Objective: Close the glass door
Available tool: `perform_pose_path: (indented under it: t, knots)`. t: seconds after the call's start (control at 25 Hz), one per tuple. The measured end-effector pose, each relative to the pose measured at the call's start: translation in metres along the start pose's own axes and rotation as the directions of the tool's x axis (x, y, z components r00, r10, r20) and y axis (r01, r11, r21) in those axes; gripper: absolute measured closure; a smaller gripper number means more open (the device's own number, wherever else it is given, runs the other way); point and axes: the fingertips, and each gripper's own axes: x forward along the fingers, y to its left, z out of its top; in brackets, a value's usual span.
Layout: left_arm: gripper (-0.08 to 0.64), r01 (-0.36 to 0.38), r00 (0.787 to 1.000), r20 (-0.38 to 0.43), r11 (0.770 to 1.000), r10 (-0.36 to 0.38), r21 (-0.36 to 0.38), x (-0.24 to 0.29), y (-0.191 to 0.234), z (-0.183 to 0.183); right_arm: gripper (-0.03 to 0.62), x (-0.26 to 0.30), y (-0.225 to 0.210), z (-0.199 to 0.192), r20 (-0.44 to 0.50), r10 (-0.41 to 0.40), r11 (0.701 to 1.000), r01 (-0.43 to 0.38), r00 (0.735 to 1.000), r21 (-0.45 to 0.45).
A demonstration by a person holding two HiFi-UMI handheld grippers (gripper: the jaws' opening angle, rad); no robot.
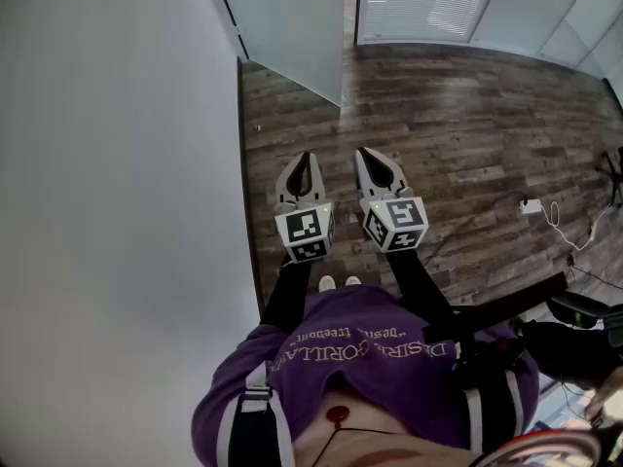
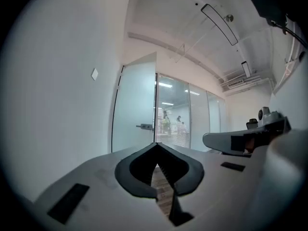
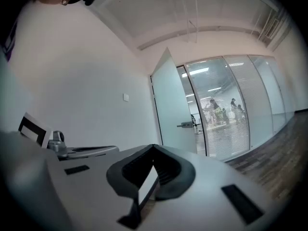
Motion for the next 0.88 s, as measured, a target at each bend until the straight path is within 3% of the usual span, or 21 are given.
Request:
perform_pose_path:
  t: [0.88]
  knots:
    - [0.560,-0.002,1.000,0.000,1.000,0.002,-0.011,-0.019,0.005,-0.010,0.603,-0.009,0.012,-0.009,0.012,0.003,1.000,-0.003,1.000,0.014]
